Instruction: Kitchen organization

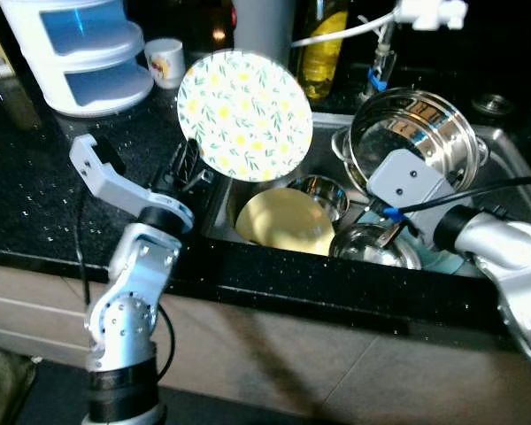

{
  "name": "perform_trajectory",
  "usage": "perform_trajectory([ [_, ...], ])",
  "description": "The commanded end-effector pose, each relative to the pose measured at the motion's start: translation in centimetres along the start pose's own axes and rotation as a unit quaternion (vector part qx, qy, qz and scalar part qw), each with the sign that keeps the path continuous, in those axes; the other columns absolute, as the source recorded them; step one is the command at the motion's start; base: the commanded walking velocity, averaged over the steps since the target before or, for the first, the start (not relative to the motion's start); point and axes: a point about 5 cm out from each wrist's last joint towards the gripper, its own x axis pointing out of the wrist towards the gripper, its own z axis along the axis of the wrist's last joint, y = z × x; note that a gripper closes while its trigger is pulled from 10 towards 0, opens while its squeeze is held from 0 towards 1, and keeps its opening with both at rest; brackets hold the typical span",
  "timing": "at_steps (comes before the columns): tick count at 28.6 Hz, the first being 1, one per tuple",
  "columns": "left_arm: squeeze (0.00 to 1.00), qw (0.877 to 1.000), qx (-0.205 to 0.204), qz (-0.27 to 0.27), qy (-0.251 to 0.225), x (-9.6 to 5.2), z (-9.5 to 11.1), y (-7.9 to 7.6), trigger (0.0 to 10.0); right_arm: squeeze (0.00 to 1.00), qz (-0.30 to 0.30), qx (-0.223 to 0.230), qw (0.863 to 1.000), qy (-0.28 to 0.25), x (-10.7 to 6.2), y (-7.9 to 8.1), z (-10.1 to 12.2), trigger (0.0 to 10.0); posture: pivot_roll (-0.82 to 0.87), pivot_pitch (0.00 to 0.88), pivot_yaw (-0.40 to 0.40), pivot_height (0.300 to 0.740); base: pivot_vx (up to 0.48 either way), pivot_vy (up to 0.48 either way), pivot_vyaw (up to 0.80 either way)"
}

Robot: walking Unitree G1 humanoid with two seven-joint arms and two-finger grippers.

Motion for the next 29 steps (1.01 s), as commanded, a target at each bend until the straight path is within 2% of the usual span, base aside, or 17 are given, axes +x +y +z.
perform_trajectory([
  [1, 0.0, 1.0, -0.007, -0.004, -0.002, -0.1, 0.1, -0.1, 10.0, 0.0, -0.017, -0.008, 1.0, -0.006, -0.1, -0.4, 0.3, 10.0, -0.02, 0.03, -0.026, 0.74, 0.0, 0.0, 0.0],
  [8, 0.0, 1.0, 0.001, 0.008, 0.014, 0.0, -0.3, 0.3, 10.0, 0.0, -0.016, -0.017, 1.0, 0.02, 0.2, -0.3, -0.4, 10.0, -0.02, 0.033, -0.026, 0.74, 0.0, 0.0, 0.0],
  [10, 0.0, 0.998, 0.027, 0.03, 0.039, 0.1, -0.9, 1.1, 10.0, 0.0, -0.013, -0.018, 0.999, 0.036, 0.4, 0.0, -0.9, 10.0, -0.02, 0.034, -0.026, 0.74, 0.0, 0.0, 0.0],
  [11, 0.0, 0.998, 0.027, 0.03, 0.039, 0.1, -0.9, 1.1, 10.0, 0.0, -0.013, -0.018, 0.999, 0.036, 0.4, 0.0, -0.9, 10.0, -0.02, 0.034, -0.026, 0.74, 0.0, 0.0, 0.0],
  [12, 0.0, 0.996, 0.051, 0.048, 0.056, 0.3, -1.2, 2.0, 10.0, 0.0, -0.01, -0.015, 0.999, 0.051, 0.7, 0.4, -1.4, 10.0, -0.01, 0.036, -0.026, 0.74, 0.0, 0.0, 0.0],
  [16, 0.0, 0.995, 0.059, 0.052, 0.06, 0.3, -1.2, 2.2, 10.0, 0.0, -0.01, -0.015, 0.998, 0.056, 0.8, 0.5, -1.5, 10.0, -0.01, 0.036, -0.026, 0.74, 0.0, 0.0, 0.0],
  [18, 0.0, 0.991, 0.098, 0.059, 0.073, 1.3, -1.0, 3.0, 10.0, 0.0, -0.015, 0.01, 0.996, 0.082, 1.9, 0.8, -2.2, 10.0, -0.02, 0.049, -0.023, 0.74, 0.0, 0.0, 0.0],
  [19, 0.0, 0.99, 0.104, 0.059, 0.075, 1.5, -0.9, 3.1, 10.0, 0.0, -0.018, 0.02, 0.996, 0.087, 2.2, 0.8, -2.3, 10.0, -0.02, 0.055, -0.021, 0.74, 0.0, 0.0, 0.0],
  [21, 0.0, 0.99, 0.105, 0.053, 0.074, 1.9, -0.9, 2.9, 10.0, 0.0, -0.035, 0.043, 0.994, 0.092, 3.0, 0.5, -2.4, 10.0, -0.02, 0.067, -0.024, 0.74, 0.0, 0.0, 0.0],
  [22, 0.0, 0.99, 0.105, 0.053, 0.074, 1.9, -0.9, 2.9, 10.0, 0.0, -0.035, 0.043, 0.994, 0.092, 3.0, 0.5, -2.4, 10.0, -0.02, 0.067, -0.024, 0.74, 0.0, 0.0, 0.0],
  [24, 0.0, 0.991, 0.104, 0.045, 0.077, 2.4, -1.0, 2.5, 10.0, 0.0, -0.029, 0.072, 0.991, 0.107, 3.3, 0.9, -3.0, 10.0, -0.02, 0.089, -0.035, 0.74, 0.0, 0.0, 0.0],
  [29, 0.0, 0.991, 0.099, 0.037, 0.082, 2.9, -1.2, 2.1, 10.0, 0.0, -0.047, 0.096, 0.987, 0.12, 3.5, 0.4, -3.3, 10.0, -0.03, 0.117, -0.039, 0.74, 0.0, 0.0, 0.0],
])
